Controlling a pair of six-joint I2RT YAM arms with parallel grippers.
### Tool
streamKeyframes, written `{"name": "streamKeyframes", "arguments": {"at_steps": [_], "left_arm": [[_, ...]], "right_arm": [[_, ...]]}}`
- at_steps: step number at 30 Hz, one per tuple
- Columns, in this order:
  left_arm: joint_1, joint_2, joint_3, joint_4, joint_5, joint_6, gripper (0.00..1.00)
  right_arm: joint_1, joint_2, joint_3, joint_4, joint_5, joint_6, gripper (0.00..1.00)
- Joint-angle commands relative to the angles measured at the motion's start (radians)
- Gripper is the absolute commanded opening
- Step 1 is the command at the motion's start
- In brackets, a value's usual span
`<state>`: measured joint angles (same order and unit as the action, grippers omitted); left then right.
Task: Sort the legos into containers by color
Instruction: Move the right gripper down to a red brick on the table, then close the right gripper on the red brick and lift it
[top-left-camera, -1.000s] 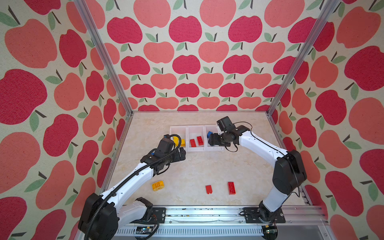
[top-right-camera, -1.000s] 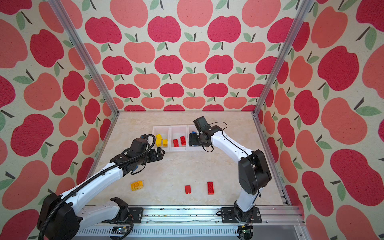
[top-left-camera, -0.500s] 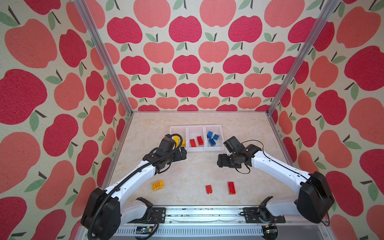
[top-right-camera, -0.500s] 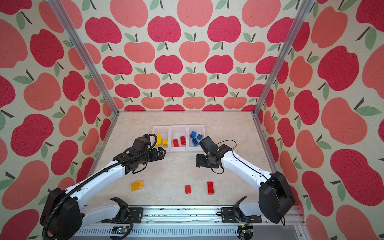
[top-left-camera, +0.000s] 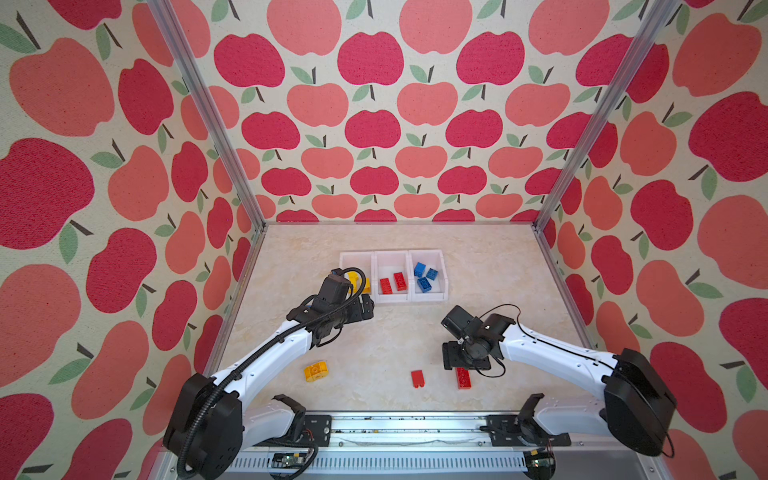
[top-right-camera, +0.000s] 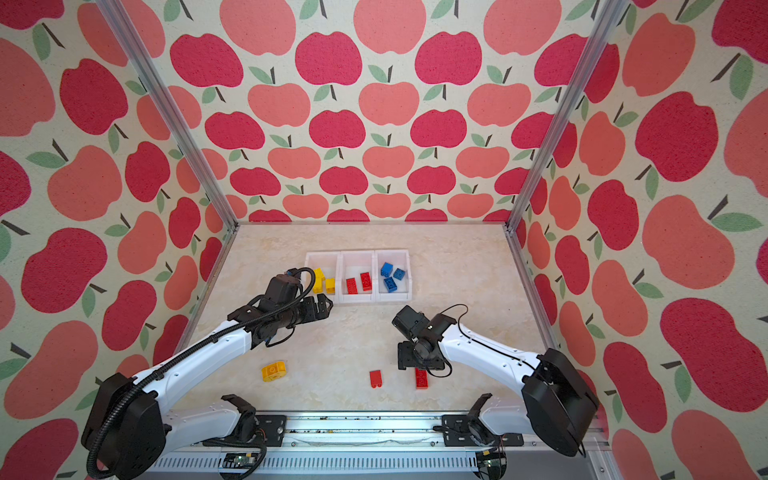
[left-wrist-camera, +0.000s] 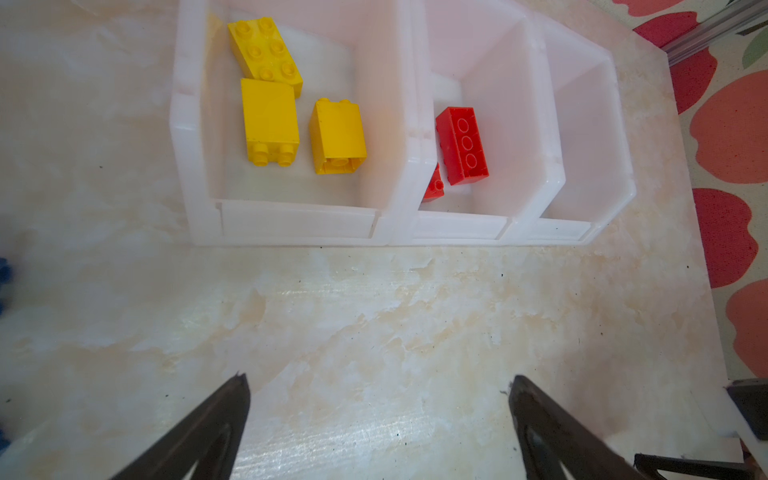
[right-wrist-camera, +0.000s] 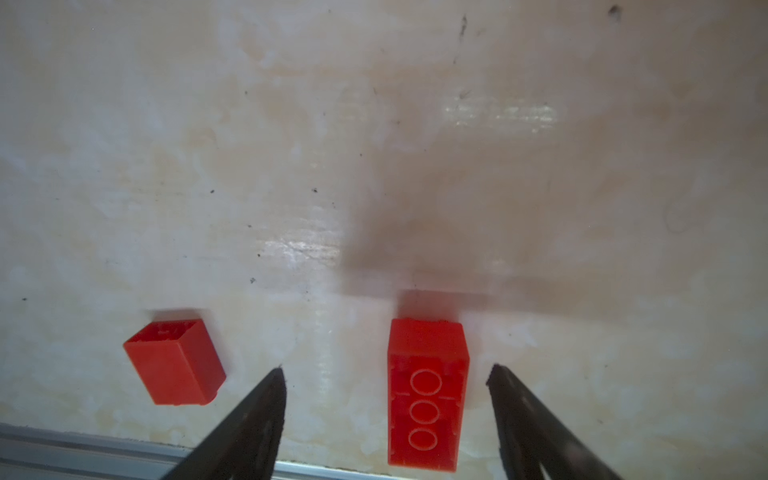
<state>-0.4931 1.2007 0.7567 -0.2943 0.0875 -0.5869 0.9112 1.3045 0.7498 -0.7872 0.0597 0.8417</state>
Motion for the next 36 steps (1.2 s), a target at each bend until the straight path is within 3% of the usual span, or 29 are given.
{"name": "streamKeyframes", "arguments": {"at_steps": [1, 14, 24, 36], "left_arm": [[0.008, 0.008, 0.016, 0.01, 0.011, -0.002, 1.0], [0.008, -0.001, 0.004, 0.009, 0.011, -0.004, 1.0], [0.008, -0.009, 0.001, 0.006, 0.008, -0.006, 1.0], [0.01, -0.024, -0.01, 0.006, 0.006, -0.009, 0.99]], "right_arm": [[0.032, -0.004, -0.027, -0.042, 0.036, 0.068, 0.78], [0.087, 0.03, -0.071, -0.015, 0.077, 0.119, 0.62], [0.09, 0.055, -0.073, 0.0, 0.08, 0.116, 0.36], [0.095, 0.037, 0.028, -0.062, 0.103, 0.08, 0.32]]}}
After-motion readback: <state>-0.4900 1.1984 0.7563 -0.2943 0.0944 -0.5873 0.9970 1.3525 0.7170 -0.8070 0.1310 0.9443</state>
